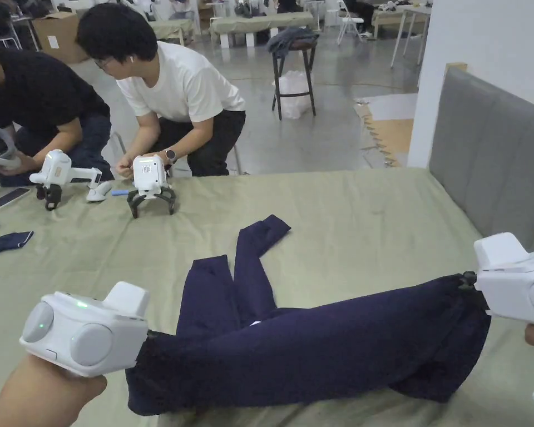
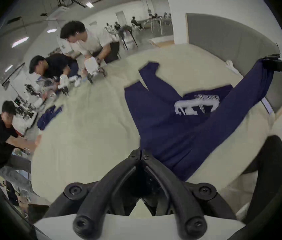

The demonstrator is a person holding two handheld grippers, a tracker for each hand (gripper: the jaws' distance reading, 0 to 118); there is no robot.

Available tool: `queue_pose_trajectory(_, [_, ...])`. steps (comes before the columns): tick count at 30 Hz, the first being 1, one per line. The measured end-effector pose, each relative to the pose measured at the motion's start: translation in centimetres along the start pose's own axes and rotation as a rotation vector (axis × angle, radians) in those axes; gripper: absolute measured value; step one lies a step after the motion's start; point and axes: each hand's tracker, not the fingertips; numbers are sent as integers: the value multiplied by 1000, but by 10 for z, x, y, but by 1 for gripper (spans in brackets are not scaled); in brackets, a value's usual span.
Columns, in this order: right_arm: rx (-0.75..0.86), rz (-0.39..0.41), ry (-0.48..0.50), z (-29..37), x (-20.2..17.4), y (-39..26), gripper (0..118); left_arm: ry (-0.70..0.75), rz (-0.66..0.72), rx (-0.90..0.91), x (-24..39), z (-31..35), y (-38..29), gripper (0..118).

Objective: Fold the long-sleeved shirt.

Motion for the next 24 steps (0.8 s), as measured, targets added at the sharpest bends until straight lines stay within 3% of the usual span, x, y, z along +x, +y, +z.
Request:
queue_pose_trajectory(11, [-340,90,137,13,-27,-113,7,-106,-125,-235,58,-14,-101,2])
queue_pose_trajectory(24, [-439,148,129,-4,-54,-148,8,-128,-166,-324,79,-47,-143,2])
